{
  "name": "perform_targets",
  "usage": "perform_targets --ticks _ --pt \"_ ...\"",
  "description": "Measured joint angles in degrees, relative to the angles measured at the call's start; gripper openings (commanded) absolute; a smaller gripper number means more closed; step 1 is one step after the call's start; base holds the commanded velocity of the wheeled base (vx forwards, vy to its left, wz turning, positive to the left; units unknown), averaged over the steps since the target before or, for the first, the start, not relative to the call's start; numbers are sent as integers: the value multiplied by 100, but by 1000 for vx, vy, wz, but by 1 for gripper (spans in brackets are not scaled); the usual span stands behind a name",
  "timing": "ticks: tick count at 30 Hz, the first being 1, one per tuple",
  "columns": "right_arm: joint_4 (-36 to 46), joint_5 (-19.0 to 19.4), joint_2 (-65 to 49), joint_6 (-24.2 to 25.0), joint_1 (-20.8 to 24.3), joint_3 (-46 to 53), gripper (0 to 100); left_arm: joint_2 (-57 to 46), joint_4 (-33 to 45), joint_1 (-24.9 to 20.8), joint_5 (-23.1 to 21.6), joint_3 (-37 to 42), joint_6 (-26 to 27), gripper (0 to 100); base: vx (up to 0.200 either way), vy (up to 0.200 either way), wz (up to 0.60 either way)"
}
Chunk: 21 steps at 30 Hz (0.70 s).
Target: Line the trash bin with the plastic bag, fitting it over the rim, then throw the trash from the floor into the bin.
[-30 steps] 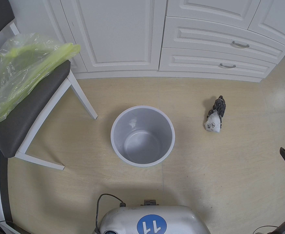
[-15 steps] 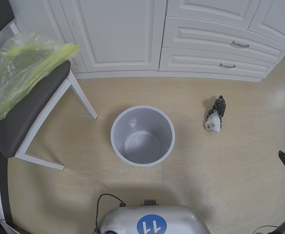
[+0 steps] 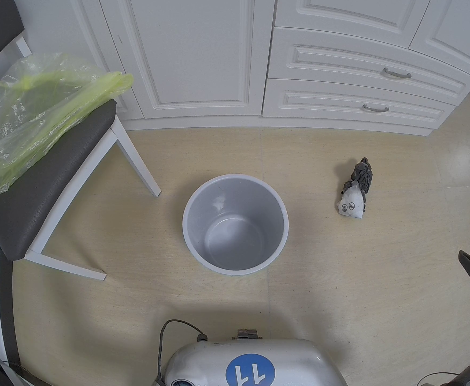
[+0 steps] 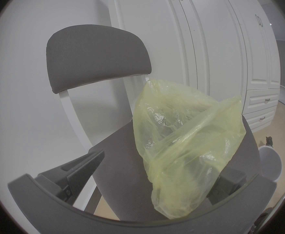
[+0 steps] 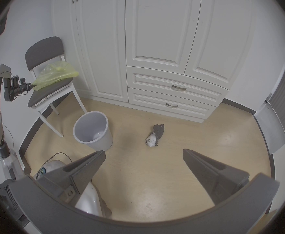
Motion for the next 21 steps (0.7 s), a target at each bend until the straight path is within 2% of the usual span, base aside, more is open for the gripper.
perform_targets --ticks 19,20,21 --pt "2 0 -7 0 91 5 100 20 0 -9 -2 -22 1 100 0 0 0" --pt "5 0 -7 2 91 5 100 17 -2 -9 -2 -22 9 0 0 0 0" --pt "2 0 -7 0 91 5 100 17 -2 -9 -2 -22 11 0 0 0 0"
